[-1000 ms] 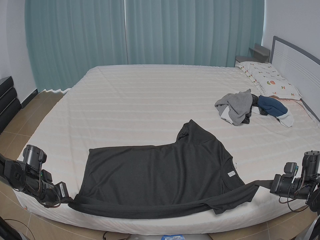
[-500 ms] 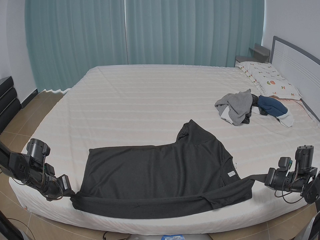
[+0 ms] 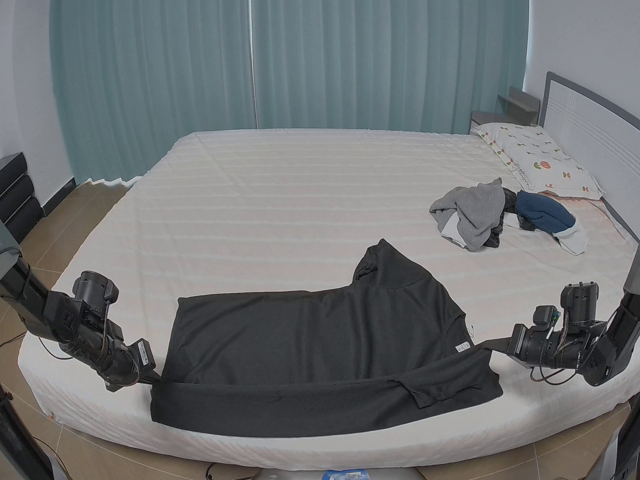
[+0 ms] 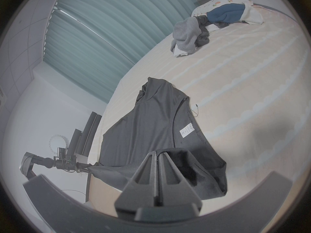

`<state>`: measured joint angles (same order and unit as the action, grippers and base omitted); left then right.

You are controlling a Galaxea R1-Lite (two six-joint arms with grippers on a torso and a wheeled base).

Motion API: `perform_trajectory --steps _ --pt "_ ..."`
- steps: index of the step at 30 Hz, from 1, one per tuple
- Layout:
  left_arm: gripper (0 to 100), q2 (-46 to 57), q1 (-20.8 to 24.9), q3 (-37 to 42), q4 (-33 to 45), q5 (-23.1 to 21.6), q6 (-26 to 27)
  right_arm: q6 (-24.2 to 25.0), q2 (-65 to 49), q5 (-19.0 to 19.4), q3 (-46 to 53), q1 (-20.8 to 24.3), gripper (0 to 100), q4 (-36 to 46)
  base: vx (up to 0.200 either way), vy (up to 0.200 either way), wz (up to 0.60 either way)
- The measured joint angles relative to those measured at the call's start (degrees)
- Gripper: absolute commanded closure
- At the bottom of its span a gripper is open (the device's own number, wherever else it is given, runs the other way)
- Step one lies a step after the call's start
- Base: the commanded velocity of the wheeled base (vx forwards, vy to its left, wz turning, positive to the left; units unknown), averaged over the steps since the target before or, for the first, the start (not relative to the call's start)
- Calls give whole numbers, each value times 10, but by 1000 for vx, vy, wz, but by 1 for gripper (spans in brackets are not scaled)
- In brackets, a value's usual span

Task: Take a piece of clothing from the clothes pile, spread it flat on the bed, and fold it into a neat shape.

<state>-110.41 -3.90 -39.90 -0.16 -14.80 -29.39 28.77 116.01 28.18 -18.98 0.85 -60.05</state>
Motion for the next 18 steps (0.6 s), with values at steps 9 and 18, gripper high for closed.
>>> perform_trajectory --steps 9,18 --pt "100 -54 1 -34 -3 0 -11 1 57 -1 -43 3 100 -1 0 0 0" --pt "0 -72 2 -44 -5 0 -27 2 92 2 -58 4 0 -7 0 0 0"
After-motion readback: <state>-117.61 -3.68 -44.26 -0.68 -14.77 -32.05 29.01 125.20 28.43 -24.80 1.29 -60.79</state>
